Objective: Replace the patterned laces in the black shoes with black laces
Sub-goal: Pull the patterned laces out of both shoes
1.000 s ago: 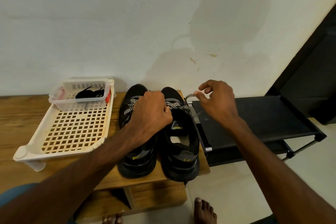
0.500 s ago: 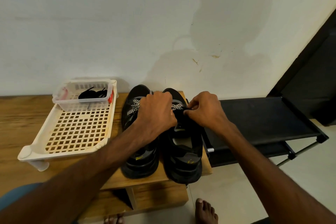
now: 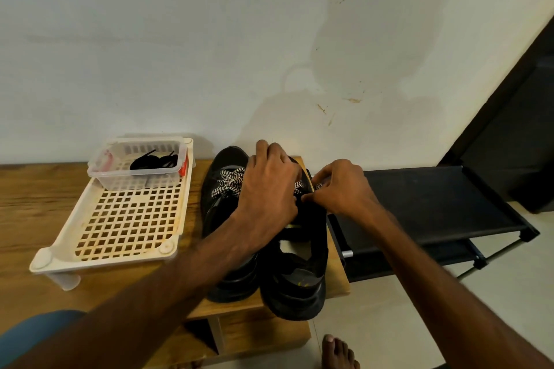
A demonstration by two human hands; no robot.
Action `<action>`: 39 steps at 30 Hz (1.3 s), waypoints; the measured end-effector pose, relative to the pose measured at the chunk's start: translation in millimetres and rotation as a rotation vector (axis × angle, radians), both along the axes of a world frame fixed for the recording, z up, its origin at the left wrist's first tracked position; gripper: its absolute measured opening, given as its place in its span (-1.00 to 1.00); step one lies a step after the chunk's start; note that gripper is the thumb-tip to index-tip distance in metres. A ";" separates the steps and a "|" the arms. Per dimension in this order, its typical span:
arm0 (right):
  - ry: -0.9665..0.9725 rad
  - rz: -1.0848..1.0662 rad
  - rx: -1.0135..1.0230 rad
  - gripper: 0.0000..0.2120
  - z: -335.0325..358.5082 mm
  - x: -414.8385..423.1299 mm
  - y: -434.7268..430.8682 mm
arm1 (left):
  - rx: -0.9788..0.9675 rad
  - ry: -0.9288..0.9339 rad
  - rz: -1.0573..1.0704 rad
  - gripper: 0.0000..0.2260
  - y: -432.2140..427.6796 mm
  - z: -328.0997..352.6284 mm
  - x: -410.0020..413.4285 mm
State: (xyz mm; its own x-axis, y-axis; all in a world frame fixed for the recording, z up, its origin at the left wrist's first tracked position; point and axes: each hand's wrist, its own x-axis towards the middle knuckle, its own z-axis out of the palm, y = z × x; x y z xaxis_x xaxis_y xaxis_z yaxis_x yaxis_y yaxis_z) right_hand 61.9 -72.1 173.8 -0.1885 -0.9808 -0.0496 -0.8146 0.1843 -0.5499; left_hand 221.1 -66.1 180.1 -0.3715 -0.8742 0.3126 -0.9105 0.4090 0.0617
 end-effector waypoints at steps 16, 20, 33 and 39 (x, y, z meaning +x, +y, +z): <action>-0.022 -0.057 0.022 -0.85 5.0 -0.2 1.9 | -0.156 0.270 0.026 -0.95 -31.4 5.1 17.3; -0.043 -0.068 0.026 -0.81 7.5 -3.8 4.2 | -0.113 0.425 0.211 -0.88 -49.9 8.7 49.8; 0.031 -0.005 0.000 -0.84 1.3 6.0 0.1 | 0.022 -0.064 -0.228 -0.61 -9.8 -3.3 -4.3; 0.023 0.011 0.016 -0.84 1.9 4.1 -1.1 | -0.035 -0.019 -0.177 -0.74 -12.6 -5.7 -6.3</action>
State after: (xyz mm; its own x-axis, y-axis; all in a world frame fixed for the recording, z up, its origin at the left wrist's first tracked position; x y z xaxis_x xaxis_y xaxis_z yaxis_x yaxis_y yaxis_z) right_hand 66.0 -73.2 175.7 -0.1788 -0.9820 -0.0615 -0.8292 0.1840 -0.5278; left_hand 214.8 -78.7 174.4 -0.5249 -0.7833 0.3329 -0.8249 0.5646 0.0279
